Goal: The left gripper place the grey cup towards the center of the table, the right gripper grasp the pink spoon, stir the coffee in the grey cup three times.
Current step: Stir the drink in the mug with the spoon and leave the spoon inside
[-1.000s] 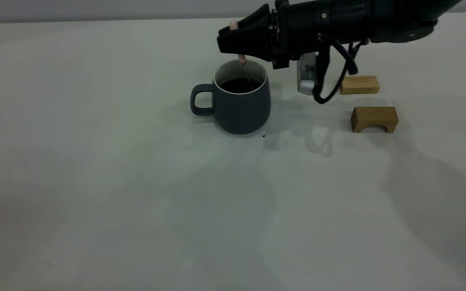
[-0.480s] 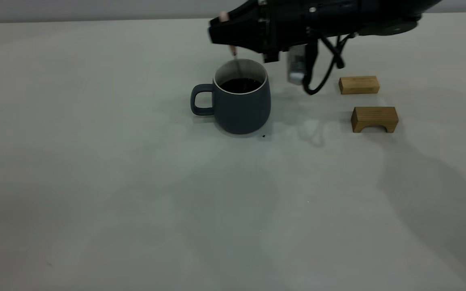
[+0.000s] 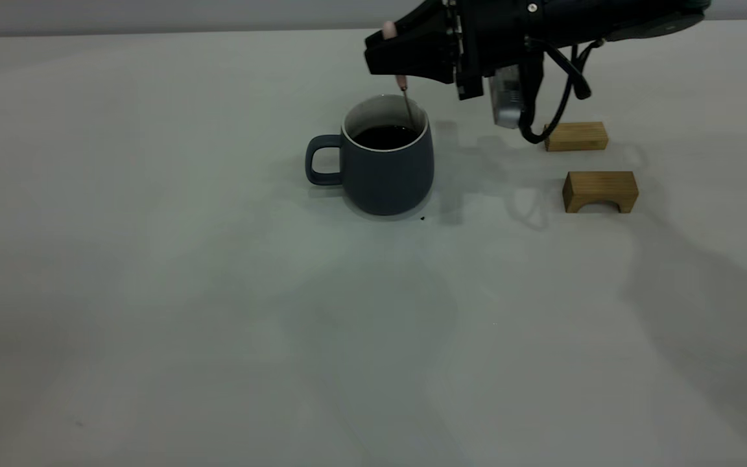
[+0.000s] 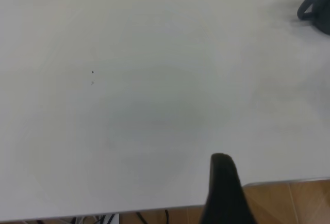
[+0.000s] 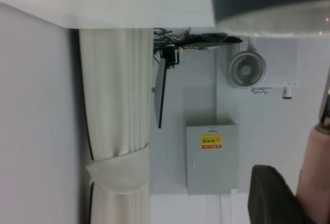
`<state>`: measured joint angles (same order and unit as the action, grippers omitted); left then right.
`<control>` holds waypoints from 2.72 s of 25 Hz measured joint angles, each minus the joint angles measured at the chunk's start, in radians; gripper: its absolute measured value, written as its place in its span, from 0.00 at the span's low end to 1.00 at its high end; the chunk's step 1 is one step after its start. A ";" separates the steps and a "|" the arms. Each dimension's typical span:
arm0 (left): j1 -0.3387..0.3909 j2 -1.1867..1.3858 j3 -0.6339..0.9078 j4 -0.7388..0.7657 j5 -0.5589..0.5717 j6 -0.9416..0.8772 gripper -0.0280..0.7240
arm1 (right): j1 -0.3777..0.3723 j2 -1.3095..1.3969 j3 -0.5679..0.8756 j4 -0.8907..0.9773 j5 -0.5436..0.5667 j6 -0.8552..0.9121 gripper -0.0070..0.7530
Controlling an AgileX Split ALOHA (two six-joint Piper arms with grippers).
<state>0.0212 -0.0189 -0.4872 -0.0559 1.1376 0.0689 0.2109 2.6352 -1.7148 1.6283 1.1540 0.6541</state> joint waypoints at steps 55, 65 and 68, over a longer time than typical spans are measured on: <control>0.000 0.000 0.000 0.000 0.000 0.000 0.79 | 0.003 -0.036 -0.021 -0.081 -0.004 -0.035 0.17; 0.000 0.000 0.000 0.000 0.000 0.000 0.79 | 0.003 -0.036 -0.021 -0.135 0.000 -0.020 0.18; 0.000 0.000 0.000 0.000 0.000 0.000 0.79 | 0.003 -0.036 -0.021 -0.150 0.000 -0.020 0.26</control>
<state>0.0212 -0.0189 -0.4872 -0.0559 1.1376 0.0688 0.2140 2.5991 -1.7362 1.4784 1.1542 0.6342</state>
